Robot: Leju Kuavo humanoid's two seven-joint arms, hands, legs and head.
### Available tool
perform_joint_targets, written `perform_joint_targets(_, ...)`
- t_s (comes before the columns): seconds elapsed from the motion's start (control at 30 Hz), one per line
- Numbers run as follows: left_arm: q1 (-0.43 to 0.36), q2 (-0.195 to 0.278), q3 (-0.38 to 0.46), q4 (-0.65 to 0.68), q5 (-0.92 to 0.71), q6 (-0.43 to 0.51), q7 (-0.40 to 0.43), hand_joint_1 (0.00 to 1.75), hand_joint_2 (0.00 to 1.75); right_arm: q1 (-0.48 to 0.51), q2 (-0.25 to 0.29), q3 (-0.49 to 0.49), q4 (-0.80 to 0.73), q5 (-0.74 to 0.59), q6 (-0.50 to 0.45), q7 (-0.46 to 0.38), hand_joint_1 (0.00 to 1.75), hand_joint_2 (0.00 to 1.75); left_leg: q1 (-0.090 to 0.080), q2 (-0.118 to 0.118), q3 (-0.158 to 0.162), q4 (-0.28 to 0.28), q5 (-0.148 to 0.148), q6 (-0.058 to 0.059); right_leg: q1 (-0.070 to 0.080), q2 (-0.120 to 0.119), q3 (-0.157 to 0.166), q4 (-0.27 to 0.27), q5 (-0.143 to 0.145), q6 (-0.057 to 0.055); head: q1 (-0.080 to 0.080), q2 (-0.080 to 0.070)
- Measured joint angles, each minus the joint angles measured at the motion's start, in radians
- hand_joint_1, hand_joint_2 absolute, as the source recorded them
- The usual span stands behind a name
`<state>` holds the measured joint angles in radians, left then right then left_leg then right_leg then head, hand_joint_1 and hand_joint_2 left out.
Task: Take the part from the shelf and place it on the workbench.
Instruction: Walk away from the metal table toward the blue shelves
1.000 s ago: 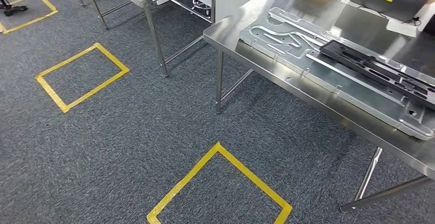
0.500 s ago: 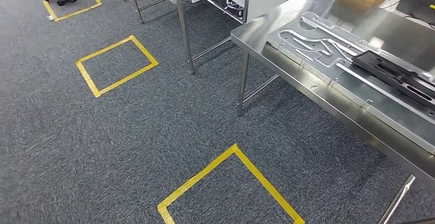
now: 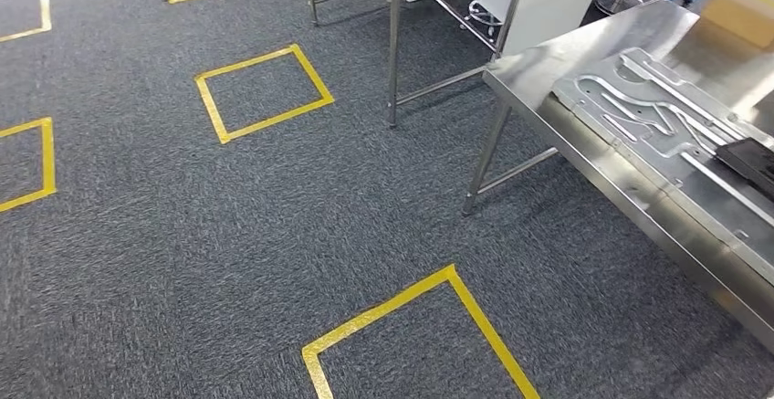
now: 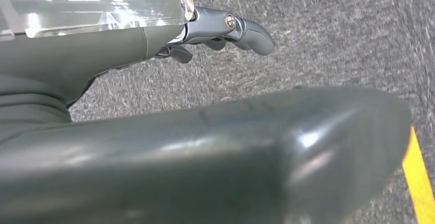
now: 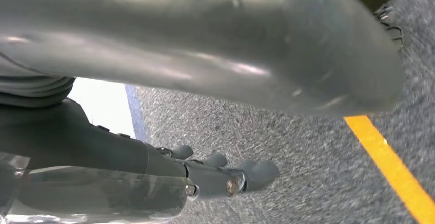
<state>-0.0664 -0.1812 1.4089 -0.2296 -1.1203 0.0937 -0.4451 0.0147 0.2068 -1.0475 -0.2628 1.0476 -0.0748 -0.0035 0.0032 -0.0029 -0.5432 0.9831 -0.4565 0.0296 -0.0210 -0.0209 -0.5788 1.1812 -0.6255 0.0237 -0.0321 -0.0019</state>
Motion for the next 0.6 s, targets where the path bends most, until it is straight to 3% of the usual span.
perform_joint_targets(0.03,-0.001,0.000,0.000,0.000,-0.001,0.000,0.000,0.00,0.00,0.001,0.000,0.000,0.000,0.002,0.000,0.000,0.00,0.00,-0.001,-0.012,-0.001,0.001,0.001,0.002,0.000,0.011,-0.033,0.063,-0.022,0.000,0.000,0.000)
perform_joint_targets(0.07,-0.001,0.000,0.000,0.000,-0.001,0.000,0.001,0.00,0.00,0.002,0.000,0.000,0.000,0.004,0.000,0.000,0.00,0.00,-0.003,-0.025,-0.002,0.002,0.000,0.003,0.000,0.015,-0.055,0.100,-0.027,0.000,0.000,0.000)
perform_joint_targets(0.1,0.000,0.000,0.000,0.000,-0.002,-0.001,0.001,0.00,0.00,0.002,0.000,0.000,0.000,0.006,0.000,0.000,0.00,0.00,-0.003,-0.040,-0.001,0.004,0.000,0.002,0.000,0.018,-0.060,0.098,-0.008,-0.001,0.000,0.000)
perform_joint_targets(0.13,0.000,0.000,0.000,0.000,-0.002,-0.001,0.002,0.00,0.00,0.003,0.000,0.000,0.000,0.009,-0.001,0.000,0.00,0.00,-0.003,-0.055,-0.001,0.007,-0.001,0.001,-0.001,0.022,-0.046,0.058,0.027,-0.002,0.000,0.000)
perform_joint_targets(0.2,0.000,0.000,0.000,0.000,-0.003,-0.001,0.002,0.00,0.00,0.003,-0.001,0.000,0.000,0.015,-0.002,0.000,0.00,0.00,-0.004,-0.083,-0.001,0.015,-0.006,-0.005,-0.003,0.055,0.005,-0.074,0.101,-0.006,0.001,0.000)
perform_joint_targets(0.27,-0.001,0.000,0.000,0.000,-0.006,-0.002,0.002,0.00,0.00,0.003,-0.002,0.000,0.001,0.020,-0.002,0.000,0.00,0.00,-0.005,-0.103,-0.007,0.023,-0.010,-0.016,-0.003,0.083,0.033,-0.147,0.126,-0.011,0.000,0.000)
perform_joint_targets(0.33,0.001,0.000,0.000,0.000,-0.009,-0.002,0.002,0.00,0.00,0.001,-0.003,-0.001,0.001,0.024,-0.002,0.000,0.00,0.00,-0.003,-0.121,-0.013,0.023,-0.009,-0.028,0.000,0.073,0.036,-0.155,0.125,-0.020,0.000,0.000)
perform_joint_targets(0.37,0.003,0.000,0.000,0.000,-0.010,-0.001,0.002,0.00,0.00,-0.001,-0.003,-0.001,0.000,0.027,-0.002,0.000,0.00,0.00,-0.002,-0.118,-0.015,0.026,-0.011,-0.033,-0.001,0.062,0.038,-0.158,0.127,-0.026,0.000,0.000)
perform_joint_targets(0.43,0.005,0.000,0.000,-0.001,-0.010,-0.001,0.002,0.00,0.00,-0.001,-0.004,-0.003,0.000,0.033,0.000,0.000,0.00,0.00,-0.002,-0.077,-0.036,0.071,-0.040,-0.042,-0.002,0.039,0.041,-0.165,0.130,-0.041,-0.003,0.000)
perform_joint_targets(0.5,0.003,0.000,0.000,-0.001,-0.010,-0.001,0.001,0.00,0.00,0.003,-0.004,-0.007,0.000,0.037,0.002,0.000,0.00,0.00,0.000,-0.025,-0.094,0.192,-0.105,-0.050,0.002,0.012,0.042,-0.166,0.128,-0.050,-0.006,0.000)
perform_joint_targets(0.53,0.002,0.000,0.000,-0.001,-0.010,-0.001,0.001,0.00,0.00,0.004,-0.004,-0.009,0.000,0.039,0.002,0.000,0.00,0.00,0.002,-0.014,-0.128,0.260,-0.133,-0.054,0.004,-0.003,0.041,-0.166,0.127,-0.052,-0.006,0.000)
perform_joint_targets(0.57,0.003,0.000,0.000,-0.001,-0.010,-0.001,0.002,0.00,0.00,0.004,-0.004,-0.010,0.000,0.041,0.002,0.000,0.00,0.00,0.004,-0.008,-0.151,0.307,-0.147,-0.056,0.006,-0.017,0.041,-0.165,0.125,-0.053,-0.006,0.000)
perform_joint_targets(0.6,0.004,0.000,0.000,-0.001,-0.010,-0.001,0.002,0.00,0.00,0.004,-0.004,-0.010,0.000,0.043,0.002,0.000,0.00,0.00,0.005,-0.005,-0.155,0.315,-0.140,-0.057,0.007,-0.030,0.042,-0.165,0.124,-0.053,-0.006,0.000)
